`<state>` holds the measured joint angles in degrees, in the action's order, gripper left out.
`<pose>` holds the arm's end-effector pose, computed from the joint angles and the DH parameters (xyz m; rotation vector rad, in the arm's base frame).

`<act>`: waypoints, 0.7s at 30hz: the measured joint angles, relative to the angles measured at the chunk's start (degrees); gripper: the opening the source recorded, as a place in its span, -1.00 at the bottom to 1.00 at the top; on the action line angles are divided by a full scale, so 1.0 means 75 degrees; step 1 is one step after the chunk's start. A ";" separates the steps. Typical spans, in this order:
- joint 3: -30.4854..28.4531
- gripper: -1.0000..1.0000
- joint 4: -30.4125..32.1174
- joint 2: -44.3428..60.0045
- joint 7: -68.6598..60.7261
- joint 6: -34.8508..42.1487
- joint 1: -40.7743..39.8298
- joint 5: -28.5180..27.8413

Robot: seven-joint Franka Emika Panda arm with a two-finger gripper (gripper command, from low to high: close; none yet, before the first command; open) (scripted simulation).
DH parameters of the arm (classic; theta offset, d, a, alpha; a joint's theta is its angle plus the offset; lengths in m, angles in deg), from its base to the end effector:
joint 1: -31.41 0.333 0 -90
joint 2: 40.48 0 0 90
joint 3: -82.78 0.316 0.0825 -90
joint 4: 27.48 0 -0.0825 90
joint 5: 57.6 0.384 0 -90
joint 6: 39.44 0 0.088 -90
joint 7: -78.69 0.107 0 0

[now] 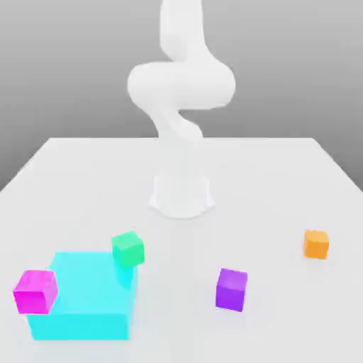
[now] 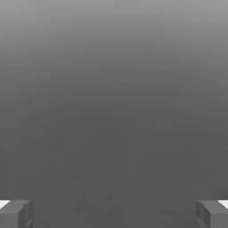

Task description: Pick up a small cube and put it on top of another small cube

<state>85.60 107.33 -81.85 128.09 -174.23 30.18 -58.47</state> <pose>0.3781 0.0163 0.6614 -2.4888 1.0933 -0.9551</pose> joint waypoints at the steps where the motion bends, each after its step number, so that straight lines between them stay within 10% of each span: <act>1: 0.0166 0.00 0.0188 0.0292 0.0235 -0.0191 -0.0066 -0.0065; 21: 0.1935 0.00 0.3533 0.5791 0.3826 -0.3878 -0.0106 -0.0237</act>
<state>100.11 133.83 -38.42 156.79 -203.32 29.38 -60.25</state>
